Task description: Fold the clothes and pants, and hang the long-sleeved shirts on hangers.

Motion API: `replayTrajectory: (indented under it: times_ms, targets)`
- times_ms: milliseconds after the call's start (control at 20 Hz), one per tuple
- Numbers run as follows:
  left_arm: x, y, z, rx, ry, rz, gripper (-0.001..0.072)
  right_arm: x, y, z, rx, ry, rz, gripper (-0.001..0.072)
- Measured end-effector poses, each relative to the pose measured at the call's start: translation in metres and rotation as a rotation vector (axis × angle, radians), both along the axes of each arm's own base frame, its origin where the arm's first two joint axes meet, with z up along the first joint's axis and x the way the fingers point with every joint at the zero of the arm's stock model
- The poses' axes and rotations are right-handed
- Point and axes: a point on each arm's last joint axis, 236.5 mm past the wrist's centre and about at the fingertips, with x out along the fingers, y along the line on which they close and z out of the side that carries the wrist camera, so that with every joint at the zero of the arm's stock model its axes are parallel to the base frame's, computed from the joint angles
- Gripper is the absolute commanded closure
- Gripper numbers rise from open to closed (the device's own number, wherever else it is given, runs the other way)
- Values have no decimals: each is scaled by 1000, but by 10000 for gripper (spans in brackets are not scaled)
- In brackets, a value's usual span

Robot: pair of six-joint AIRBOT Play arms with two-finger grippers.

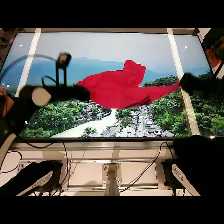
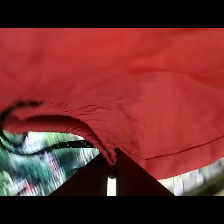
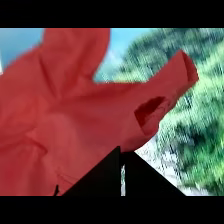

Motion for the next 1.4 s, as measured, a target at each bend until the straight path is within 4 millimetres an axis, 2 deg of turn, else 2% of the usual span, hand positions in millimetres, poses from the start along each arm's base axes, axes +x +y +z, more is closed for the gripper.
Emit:
replayTrajectory:
  times_ms: [100,150,250,350,500,600,700,800,900,1050,1250,1300,1350,1400]
  targets:
    - [-37,-5,-29,5,83,-15,691,-32,1,-20,2,58,-12,709]
    - [-52,-6,-40,10,114,-21,691,-42,0,-25,-5,73,-17,710]
    - [-74,-6,-53,15,155,-29,691,-54,-6,-31,-33,88,-30,710]
    - [-91,-3,-58,27,187,-42,691,-55,-13,-30,-65,74,-42,710]
    - [-113,9,-66,84,234,-67,690,-34,-19,-19,-88,6,-46,710]
    - [-118,15,-68,109,239,-74,691,-9,-14,-12,-75,-36,-15,711]
    - [-114,16,-66,109,217,-67,691,27,-1,-5,-48,-77,42,711]
    - [-99,15,-60,79,174,-27,692,71,13,2,-30,-125,86,711]
    - [-71,20,-52,17,135,85,692,121,28,7,-10,-173,116,711]
    - [-11,46,-35,-123,47,324,692,189,55,-2,22,-198,158,711]
    - [61,88,-19,-360,-52,621,688,269,87,-21,82,-252,150,708]
    - [80,98,-14,-420,-98,690,606,288,91,-25,112,-274,116,706]
    - [97,110,-9,-470,-152,753,379,304,93,-30,148,-296,75,683]
    - [114,123,-1,-513,-231,811,198,322,94,-33,193,-331,19,503]
